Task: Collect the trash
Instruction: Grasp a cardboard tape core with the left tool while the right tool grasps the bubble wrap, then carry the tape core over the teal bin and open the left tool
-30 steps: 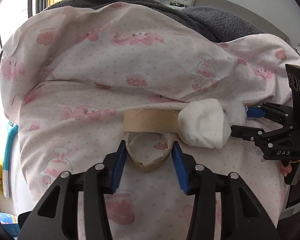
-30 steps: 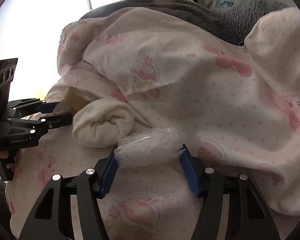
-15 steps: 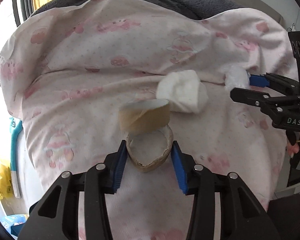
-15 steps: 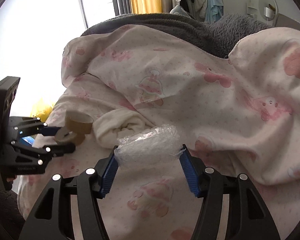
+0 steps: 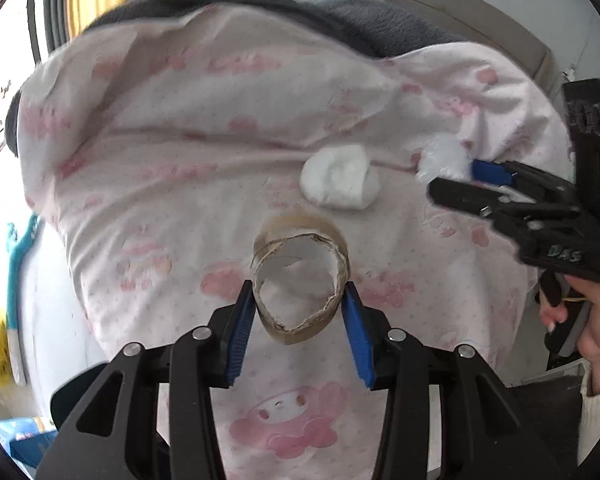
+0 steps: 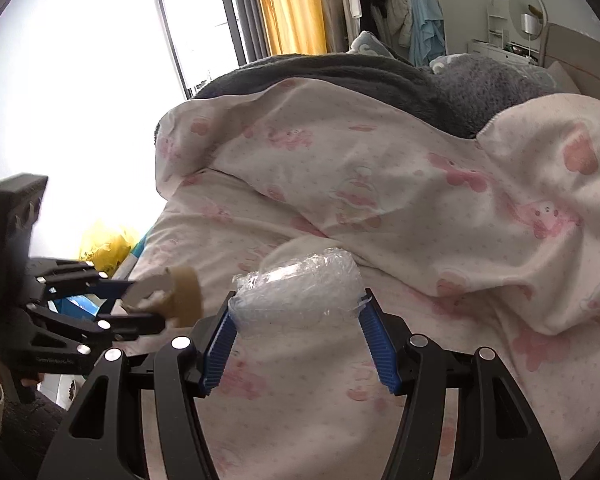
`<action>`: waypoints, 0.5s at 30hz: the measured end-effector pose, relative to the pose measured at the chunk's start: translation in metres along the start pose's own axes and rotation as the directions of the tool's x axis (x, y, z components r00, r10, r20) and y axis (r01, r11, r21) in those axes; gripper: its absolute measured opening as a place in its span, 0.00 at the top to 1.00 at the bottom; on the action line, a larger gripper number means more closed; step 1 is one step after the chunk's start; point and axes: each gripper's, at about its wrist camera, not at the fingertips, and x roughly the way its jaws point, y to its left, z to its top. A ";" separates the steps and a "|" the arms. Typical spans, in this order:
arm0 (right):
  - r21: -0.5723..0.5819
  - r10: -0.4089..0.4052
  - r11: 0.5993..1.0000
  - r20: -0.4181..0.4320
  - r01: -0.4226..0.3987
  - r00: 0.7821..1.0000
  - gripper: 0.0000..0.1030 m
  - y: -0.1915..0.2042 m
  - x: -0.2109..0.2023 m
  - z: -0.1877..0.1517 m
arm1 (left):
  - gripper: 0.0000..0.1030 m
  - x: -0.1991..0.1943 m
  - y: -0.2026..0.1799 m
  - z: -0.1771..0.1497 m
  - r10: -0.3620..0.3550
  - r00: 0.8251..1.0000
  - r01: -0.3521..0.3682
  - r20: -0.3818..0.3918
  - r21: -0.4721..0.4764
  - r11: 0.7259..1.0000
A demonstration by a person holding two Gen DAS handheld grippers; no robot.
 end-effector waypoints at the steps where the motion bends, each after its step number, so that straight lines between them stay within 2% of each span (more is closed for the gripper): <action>1: 0.002 0.005 1.000 -0.002 -0.004 1.000 0.41 0.003 0.001 0.001 | 0.55 0.004 0.003 -0.005 0.009 1.000 -0.009 -0.013 -0.003 1.000; 2: 0.003 0.008 1.000 -0.004 -0.008 1.000 0.41 0.006 0.002 0.002 | 0.55 0.008 0.006 -0.005 0.006 1.000 -0.007 -0.019 -0.006 1.000; 4: -0.004 0.010 1.000 -0.006 -0.010 1.000 0.41 0.013 0.003 0.003 | 0.55 0.007 0.006 -0.009 0.048 0.998 -0.047 -0.034 0.020 0.999; 6: -0.010 0.013 1.000 -0.007 -0.013 1.000 0.41 0.019 0.005 0.005 | 0.55 0.003 0.017 -0.010 -0.008 0.999 0.007 -0.033 -0.022 1.000; 8: -0.013 0.017 1.000 -0.005 -0.017 1.000 0.41 0.027 0.007 0.006 | 0.55 -0.001 0.020 -0.010 0.038 0.999 -0.038 -0.022 -0.002 0.999; 10: -0.015 0.022 1.000 -0.003 -0.022 1.000 0.41 0.035 0.010 0.008 | 0.55 -0.006 0.029 -0.013 0.016 1.000 -0.016 -0.018 -0.030 0.999; 15: -0.032 0.040 0.999 -0.003 -0.040 0.999 0.41 0.054 0.015 0.012 | 0.55 -0.014 0.044 -0.019 0.024 1.000 -0.024 -0.008 -0.041 0.999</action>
